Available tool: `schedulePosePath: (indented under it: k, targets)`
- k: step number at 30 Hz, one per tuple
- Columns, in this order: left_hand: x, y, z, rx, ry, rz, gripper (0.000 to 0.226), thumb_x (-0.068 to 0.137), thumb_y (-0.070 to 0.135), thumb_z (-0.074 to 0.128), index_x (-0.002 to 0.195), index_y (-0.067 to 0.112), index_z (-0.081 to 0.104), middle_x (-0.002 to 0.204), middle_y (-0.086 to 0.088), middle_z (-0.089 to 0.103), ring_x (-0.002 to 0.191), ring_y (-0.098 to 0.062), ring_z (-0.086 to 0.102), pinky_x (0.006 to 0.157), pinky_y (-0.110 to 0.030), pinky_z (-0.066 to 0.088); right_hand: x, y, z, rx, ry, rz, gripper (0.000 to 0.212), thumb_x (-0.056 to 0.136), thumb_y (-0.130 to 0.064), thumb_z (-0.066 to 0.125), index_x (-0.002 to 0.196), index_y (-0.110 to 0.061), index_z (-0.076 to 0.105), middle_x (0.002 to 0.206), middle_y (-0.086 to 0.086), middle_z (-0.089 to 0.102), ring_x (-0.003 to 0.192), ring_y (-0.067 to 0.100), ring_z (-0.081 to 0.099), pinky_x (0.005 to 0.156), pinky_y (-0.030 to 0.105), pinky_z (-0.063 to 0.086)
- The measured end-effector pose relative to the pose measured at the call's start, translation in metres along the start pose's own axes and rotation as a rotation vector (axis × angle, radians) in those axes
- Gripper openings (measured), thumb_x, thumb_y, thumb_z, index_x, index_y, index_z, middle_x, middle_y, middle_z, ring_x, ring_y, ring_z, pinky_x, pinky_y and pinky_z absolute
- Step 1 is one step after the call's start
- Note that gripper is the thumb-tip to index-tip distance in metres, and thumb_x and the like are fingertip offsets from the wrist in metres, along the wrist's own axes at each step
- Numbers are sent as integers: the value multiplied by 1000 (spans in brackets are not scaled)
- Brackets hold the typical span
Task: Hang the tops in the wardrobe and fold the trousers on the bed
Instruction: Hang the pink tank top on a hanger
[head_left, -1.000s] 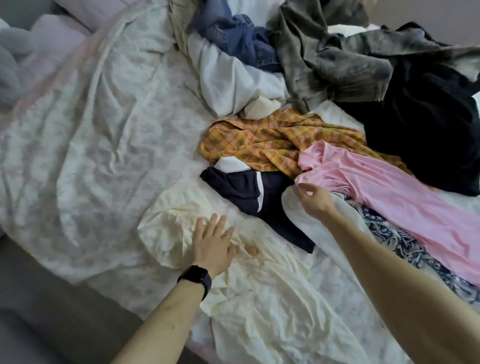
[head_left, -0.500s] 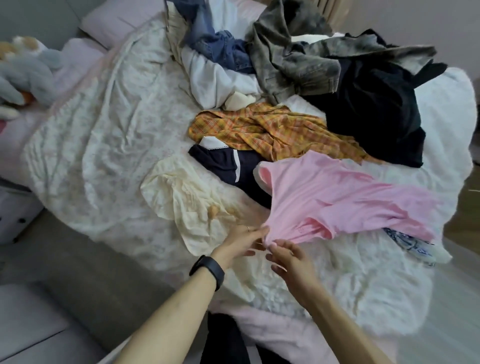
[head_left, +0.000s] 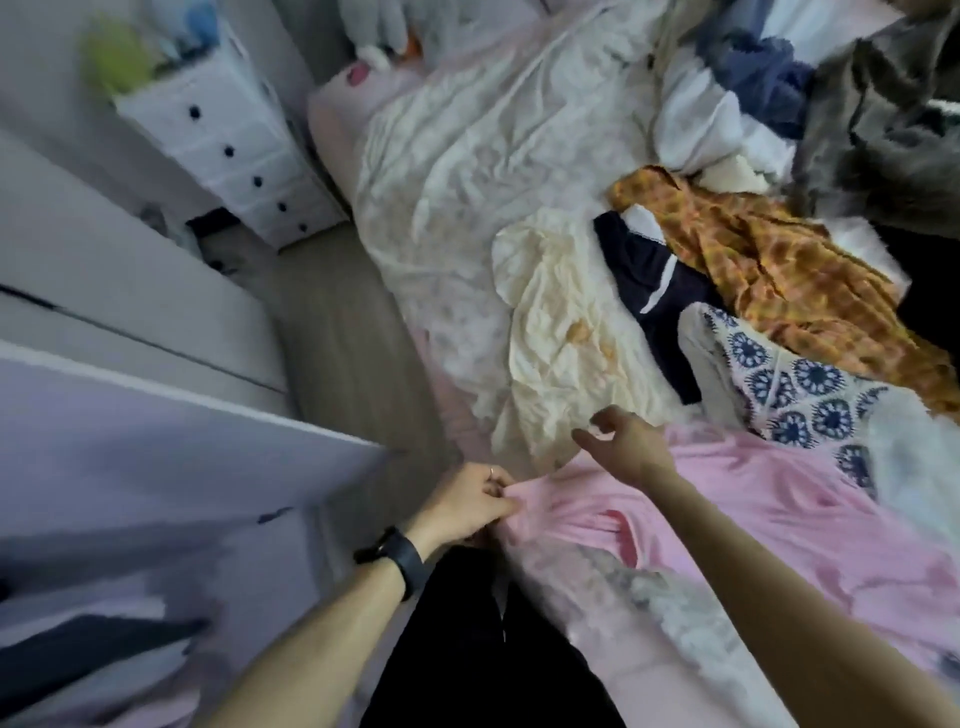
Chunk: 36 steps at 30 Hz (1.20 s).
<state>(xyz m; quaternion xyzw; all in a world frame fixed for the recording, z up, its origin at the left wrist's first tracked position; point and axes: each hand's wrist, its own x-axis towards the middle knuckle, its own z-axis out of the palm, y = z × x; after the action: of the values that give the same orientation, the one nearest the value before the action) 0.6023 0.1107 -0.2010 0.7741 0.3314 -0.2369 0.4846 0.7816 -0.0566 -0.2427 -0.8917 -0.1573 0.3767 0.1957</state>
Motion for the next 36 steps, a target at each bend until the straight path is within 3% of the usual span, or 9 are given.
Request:
schedulePosePath:
  k: [5, 7, 11, 13, 18, 24, 28, 32, 36]
  targets:
    - [-57, -39, -22, -16, 84, -6, 6, 80, 30, 76, 86, 30, 74, 71, 8, 69, 62, 3, 53, 62, -17, 40, 32, -38, 72, -360, -330, -14, 99, 78, -76, 65, 151, -15, 35, 150, 15, 46, 131, 34, 52, 108, 45, 42]
    - [-74, -46, -30, -31, 111, -7, 9, 80, 30, 74, 80, 39, 72, 74, 16, 71, 65, 7, 57, 63, -13, 42, 36, -49, 85, -361, -386, 93, 110, 76, -64, 77, 154, -8, 24, 148, 19, 46, 129, 34, 54, 106, 44, 46]
    - [-110, -77, -51, -55, 225, -83, 13, 77, 29, 69, 78, 43, 70, 70, 21, 68, 63, 6, 58, 60, -13, 43, 20, -75, 113, -631, -524, -8, 22, 91, -22, 58, 105, -5, 63, 90, 8, 69, 94, 26, 72, 72, 31, 55]
    - [-127, -96, -60, -59, 275, -127, 12, 74, 33, 64, 79, 43, 69, 73, 20, 69, 67, 4, 61, 63, -19, 47, 12, -91, 124, -671, -504, -99, 18, 93, -21, 54, 100, -8, 64, 84, 7, 68, 78, 25, 68, 70, 29, 55]
    - [-165, -144, -71, -95, 344, -209, 12, 75, 30, 62, 75, 41, 65, 74, 26, 67, 67, 7, 60, 56, -13, 38, -6, -137, 121, 35, -436, -6, 15, 97, -9, 54, 98, -7, 69, 64, 8, 47, 54, 19, 43, 50, 24, 34]
    - [-191, -176, -104, -252, 486, -193, 8, 70, 33, 71, 76, 33, 66, 67, 24, 64, 64, 6, 55, 61, -15, 39, -64, -195, 76, 648, -443, -128, 31, 85, 2, 54, 72, -19, 72, 66, 0, 55, 51, 13, 48, 49, 22, 38]
    - [-190, -160, -138, -263, 382, -68, 19, 61, 36, 65, 79, 29, 69, 72, 18, 65, 71, 0, 56, 64, -19, 41, -106, -231, 56, 826, -485, -236, 34, 81, 8, 51, 67, -17, 69, 66, 2, 53, 50, 14, 45, 47, 21, 40]
    - [-206, -137, -176, -328, 260, 101, 11, 83, 15, 73, 88, 25, 71, 77, 19, 71, 73, 4, 64, 67, -9, 45, -150, -273, 40, 902, -512, -344, 21, 73, 8, 50, 70, -9, 61, 69, 6, 51, 49, 14, 43, 47, 22, 38]
    - [-226, -101, -214, -343, 526, 303, 22, 79, 39, 73, 100, 39, 66, 92, 20, 73, 85, 0, 69, 77, -15, 48, -190, -313, 32, 904, -568, -462, 10, 64, 0, 50, 72, -5, 54, 77, 12, 49, 65, 20, 42, 59, 30, 32]
